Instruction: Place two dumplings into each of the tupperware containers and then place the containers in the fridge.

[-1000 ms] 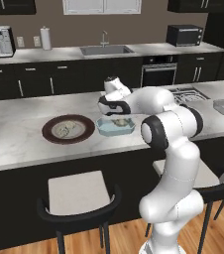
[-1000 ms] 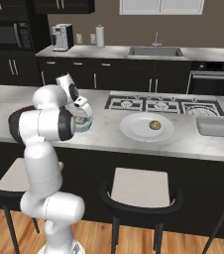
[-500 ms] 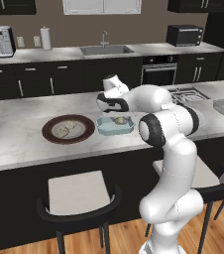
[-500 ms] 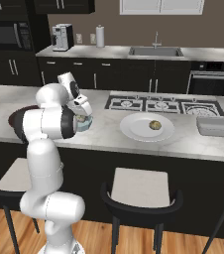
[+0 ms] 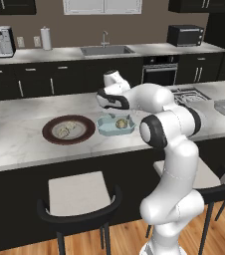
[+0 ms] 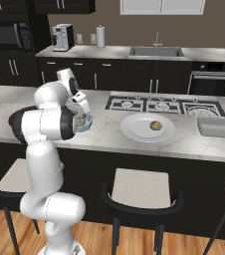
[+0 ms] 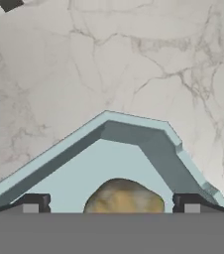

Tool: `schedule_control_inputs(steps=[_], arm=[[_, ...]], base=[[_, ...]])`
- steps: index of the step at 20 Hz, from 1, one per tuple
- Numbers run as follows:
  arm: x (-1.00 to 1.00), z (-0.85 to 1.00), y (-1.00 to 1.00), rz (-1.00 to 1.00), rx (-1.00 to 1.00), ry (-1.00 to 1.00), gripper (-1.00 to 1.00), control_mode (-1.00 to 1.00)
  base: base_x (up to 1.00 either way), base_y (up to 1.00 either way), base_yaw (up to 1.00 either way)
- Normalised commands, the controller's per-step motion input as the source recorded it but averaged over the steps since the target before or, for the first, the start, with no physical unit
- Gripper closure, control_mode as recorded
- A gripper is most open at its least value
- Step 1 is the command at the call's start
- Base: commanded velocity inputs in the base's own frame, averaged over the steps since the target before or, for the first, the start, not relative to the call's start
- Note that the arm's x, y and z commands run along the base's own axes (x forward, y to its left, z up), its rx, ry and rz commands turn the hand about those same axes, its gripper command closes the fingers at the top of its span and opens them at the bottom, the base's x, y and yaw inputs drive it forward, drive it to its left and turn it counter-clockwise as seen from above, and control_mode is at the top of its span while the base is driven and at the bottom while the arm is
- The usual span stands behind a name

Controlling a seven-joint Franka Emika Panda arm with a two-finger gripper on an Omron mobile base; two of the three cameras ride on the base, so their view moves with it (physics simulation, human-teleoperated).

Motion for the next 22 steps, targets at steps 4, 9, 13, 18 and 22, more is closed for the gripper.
schedule_control_inputs(steps=[4, 9, 13, 18, 22], arm=[[-0.47, 0.64, 0.33, 0.19, 0.13, -0.12, -1.0, -1.0], [-0.74, 0.23, 0.39, 0.5, 0.02, -0.03, -1.0, -1.0], [-0.47, 0.11, 0.66, 0.41, 0.07, 0.13, -1.0, -1.0], [-0.13, 0.04, 0.51, 0.17, 0.12, 0.27, -1.0, -1.0], [0.02, 0.0, 0.58, 0.03, 0.21, 0.27, -1.0, -1.0]], base=[[0.0, 0.0, 0.0], [0.0, 0.0, 0.0], [0.0, 0.0, 0.0], [0.0, 0.0, 0.0], [0.0, 0.0, 0.0]])
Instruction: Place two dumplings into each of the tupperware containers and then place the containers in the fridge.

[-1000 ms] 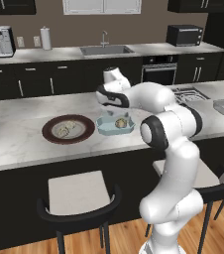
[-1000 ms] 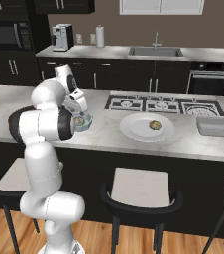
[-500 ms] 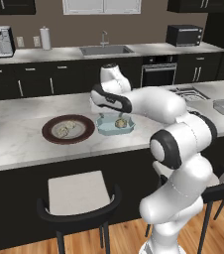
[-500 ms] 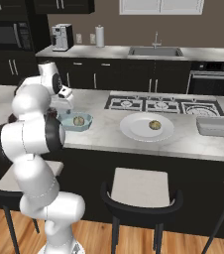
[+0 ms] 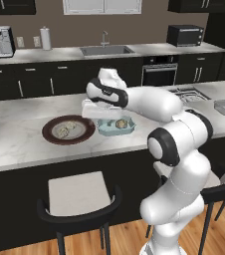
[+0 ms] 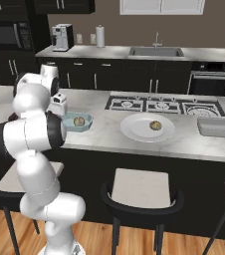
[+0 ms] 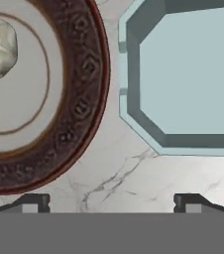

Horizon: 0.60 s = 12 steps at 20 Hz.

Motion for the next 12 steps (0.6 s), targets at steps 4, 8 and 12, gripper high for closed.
schedule_control_inputs(steps=[4, 8, 12], arm=[[0.09, 0.01, 0.7, -0.02, 0.05, 0.05, -1.0, -1.0], [0.21, 0.0, 0.91, -0.05, -0.01, -0.03, -1.0, -1.0], [0.03, -0.06, 0.47, -0.01, -0.04, -0.02, -1.0, -1.0]], base=[[0.0, 0.0, 0.0], [0.0, 0.0, 0.0], [0.0, 0.0, 0.0]])
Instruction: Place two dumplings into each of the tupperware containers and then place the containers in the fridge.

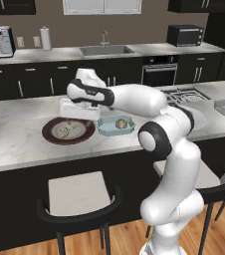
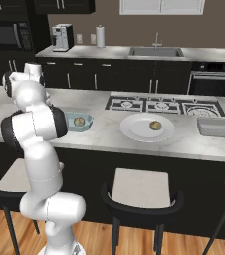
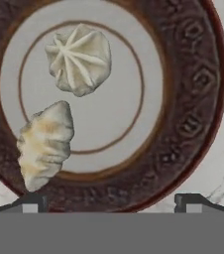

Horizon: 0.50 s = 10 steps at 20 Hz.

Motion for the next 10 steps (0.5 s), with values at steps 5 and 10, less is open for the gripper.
schedule_control_inputs(steps=[5, 10], arm=[[0.08, -0.14, 0.17, 0.0, 0.0, -0.09, -1.0, -1.0], [0.0, -0.24, 0.1, 0.0, 0.0, 0.0, -1.0, -1.0]], base=[[0.0, 0.0, 0.0], [0.0, 0.0, 0.0]])
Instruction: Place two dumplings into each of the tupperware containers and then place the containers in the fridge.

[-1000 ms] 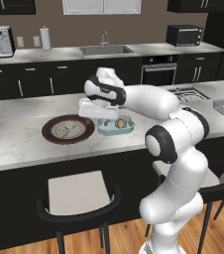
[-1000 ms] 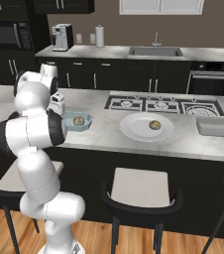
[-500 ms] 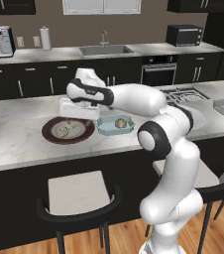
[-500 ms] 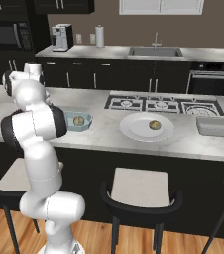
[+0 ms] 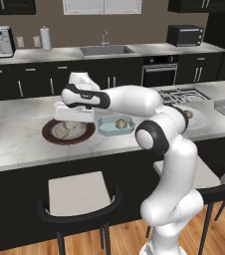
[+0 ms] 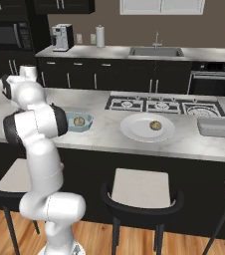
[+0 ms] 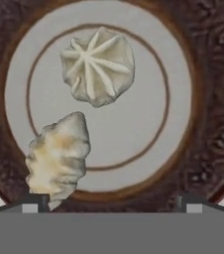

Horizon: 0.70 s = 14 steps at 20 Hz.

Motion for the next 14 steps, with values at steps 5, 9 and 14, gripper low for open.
schedule_control_inputs(steps=[5, 9, 14], arm=[[0.0, -0.04, 0.11, 0.0, 0.0, -0.05, -1.0, -1.0], [0.0, 0.0, 0.22, 0.0, 0.0, -0.1, -1.0, -1.0], [0.02, -0.16, 0.32, -0.01, -0.01, -0.01, -1.0, -1.0]], base=[[0.0, 0.0, 0.0], [0.0, 0.0, 0.0], [0.0, 0.0, 0.0]])
